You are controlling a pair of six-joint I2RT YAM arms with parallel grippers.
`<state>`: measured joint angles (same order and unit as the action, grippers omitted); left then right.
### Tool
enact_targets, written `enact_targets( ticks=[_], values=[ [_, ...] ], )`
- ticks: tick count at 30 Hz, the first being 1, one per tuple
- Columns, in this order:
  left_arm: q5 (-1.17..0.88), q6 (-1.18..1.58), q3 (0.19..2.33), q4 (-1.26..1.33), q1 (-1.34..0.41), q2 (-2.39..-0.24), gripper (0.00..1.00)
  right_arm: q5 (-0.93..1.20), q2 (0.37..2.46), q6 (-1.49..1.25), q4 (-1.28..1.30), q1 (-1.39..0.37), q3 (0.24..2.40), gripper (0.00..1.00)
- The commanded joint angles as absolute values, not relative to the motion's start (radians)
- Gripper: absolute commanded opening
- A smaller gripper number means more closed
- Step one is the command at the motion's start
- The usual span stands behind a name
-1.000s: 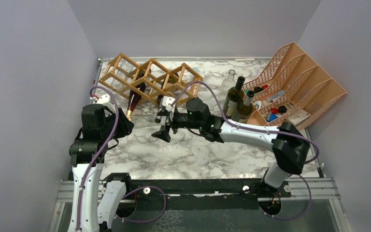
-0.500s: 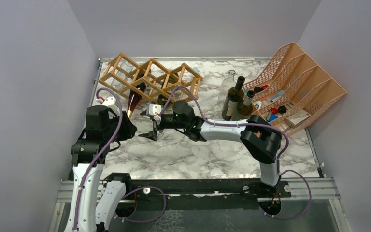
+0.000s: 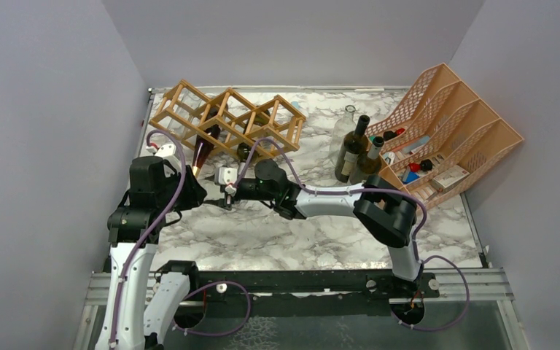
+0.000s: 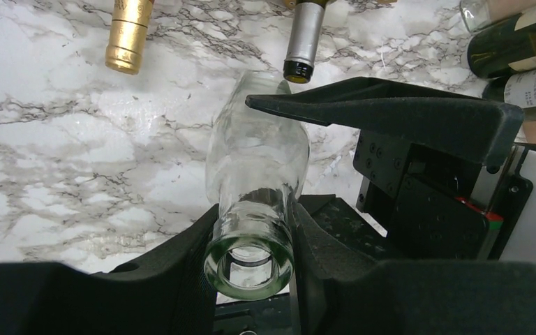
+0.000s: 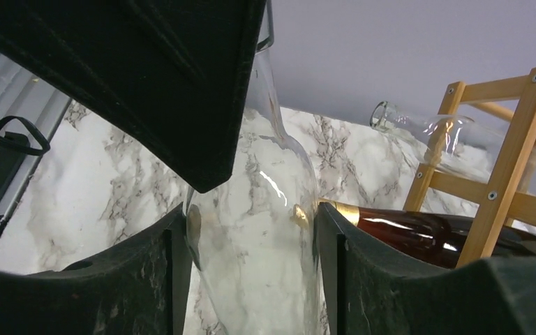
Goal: Take the wine bottle off the wine rack
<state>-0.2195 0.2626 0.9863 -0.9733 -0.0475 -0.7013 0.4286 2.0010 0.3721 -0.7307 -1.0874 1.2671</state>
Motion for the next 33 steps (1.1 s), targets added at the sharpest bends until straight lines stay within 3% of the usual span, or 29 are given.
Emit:
enact_targets(
  ticks=[1, 3, 5, 9, 15, 23, 33],
  values=[
    [-0.302, 0.247, 1.050, -0.907, -0.057, -0.690, 0.35, 0.374, 1.962, 0.284, -0.734, -1.096, 1.275, 0.45],
    [-0.291, 0.238, 1.069, -0.907, -0.057, -0.696, 0.52, 0.372, 1.935, 0.241, -0.733, -1.096, 1.246, 0.41],
    [-0.281, 0.226, 1.096, -0.907, -0.057, -0.708, 0.77, 0.357, 1.896, 0.194, -0.716, -1.095, 1.207, 0.38],
    [-0.259, 0.202, 1.164, -0.908, -0.057, -0.738, 0.92, 0.328, 1.789, 0.115, -0.655, -1.094, 1.120, 0.37],
    [-0.212, 0.198, 1.216, -0.859, -0.057, -0.756, 0.97, 0.189, 1.549, 0.027, -0.523, -1.095, 0.953, 0.36],
    [-0.213, 0.238, 1.085, -0.770, -0.057, -0.763, 0.97, -0.089, 1.253, -0.062, -0.245, -1.069, 0.788, 0.34],
    [-0.254, 0.291, 0.921, -0.667, -0.057, -0.702, 0.96, -0.313, 1.231, -0.159, -0.280, -0.925, 0.774, 0.31]
  ],
)
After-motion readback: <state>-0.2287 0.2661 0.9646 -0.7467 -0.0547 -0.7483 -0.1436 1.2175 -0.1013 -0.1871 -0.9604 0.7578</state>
